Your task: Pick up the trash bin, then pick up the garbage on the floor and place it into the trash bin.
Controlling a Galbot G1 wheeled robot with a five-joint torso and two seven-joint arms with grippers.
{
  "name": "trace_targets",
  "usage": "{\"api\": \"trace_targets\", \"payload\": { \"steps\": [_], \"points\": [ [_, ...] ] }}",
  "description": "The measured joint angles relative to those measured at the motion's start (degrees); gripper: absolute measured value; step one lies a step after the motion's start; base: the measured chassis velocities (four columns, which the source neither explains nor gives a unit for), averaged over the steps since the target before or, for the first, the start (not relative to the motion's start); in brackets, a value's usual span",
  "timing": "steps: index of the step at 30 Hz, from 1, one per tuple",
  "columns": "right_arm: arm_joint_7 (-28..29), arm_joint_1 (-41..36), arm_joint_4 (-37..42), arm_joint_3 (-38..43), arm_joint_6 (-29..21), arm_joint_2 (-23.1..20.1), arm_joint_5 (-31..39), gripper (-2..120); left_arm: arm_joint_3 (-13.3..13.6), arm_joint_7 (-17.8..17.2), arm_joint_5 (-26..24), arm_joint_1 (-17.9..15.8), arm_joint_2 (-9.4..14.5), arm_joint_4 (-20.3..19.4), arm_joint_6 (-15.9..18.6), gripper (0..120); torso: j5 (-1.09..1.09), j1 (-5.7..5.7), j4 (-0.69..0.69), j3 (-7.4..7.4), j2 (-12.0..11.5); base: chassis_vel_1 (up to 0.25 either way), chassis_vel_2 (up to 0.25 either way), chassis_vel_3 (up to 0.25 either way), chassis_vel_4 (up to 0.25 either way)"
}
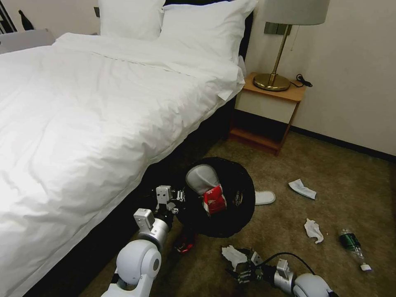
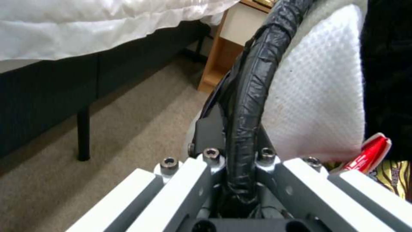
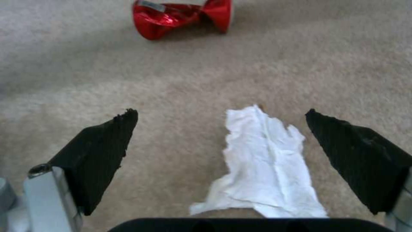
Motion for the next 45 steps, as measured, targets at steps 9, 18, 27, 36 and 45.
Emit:
{"api": "trace_targets", "payload": {
  "steps": [9,18,27,36,45],
  "points": [
    [-0.4,2.5,-4.9,0.4,0.8,1.2,-0.9,100,-0.4,0.0,-0.2,0.2,0.3,-0.3,0.0,1,0.0,0.0,0.0,0.0,0.0,0.0,0.0,0.0,0.0],
    [-1.1,4.4,-10.8,1.1,1.7,3.6,-2.3,100,-0.4,0.0,-0.2,0.4,0.4,-0.3,0.0,1,0.0,0.0,0.0,0.0,0.0,0.0,0.0,0.0,0.0],
    [-1.2,7.6,-14.8,0.0,2.0,6.8,-2.8,100,-0.6,0.0,-0.1,1.0,0.6,-0.8,0.0,1,0.0,0.0,0.0,0.0,0.0,0.0,0.0,0.0,0.0],
    [-1.0,10.3,-18.9,-0.9,2.8,10.1,-3.7,98,-1.1,0.0,0.1,1.6,0.7,-1.5,0.0,1,-0.01,0.0,0.0,0.0,0.0,0.0,0.0,0.0,0.0],
    [-0.6,8.2,-19.8,1.1,4.2,11.0,-5.5,62,-1.1,-0.2,-0.1,1.1,0.7,-1.5,-0.1,1,-0.01,0.0,0.0,0.0,0.0,0.0,0.0,0.0,0.0]
  ]
}}
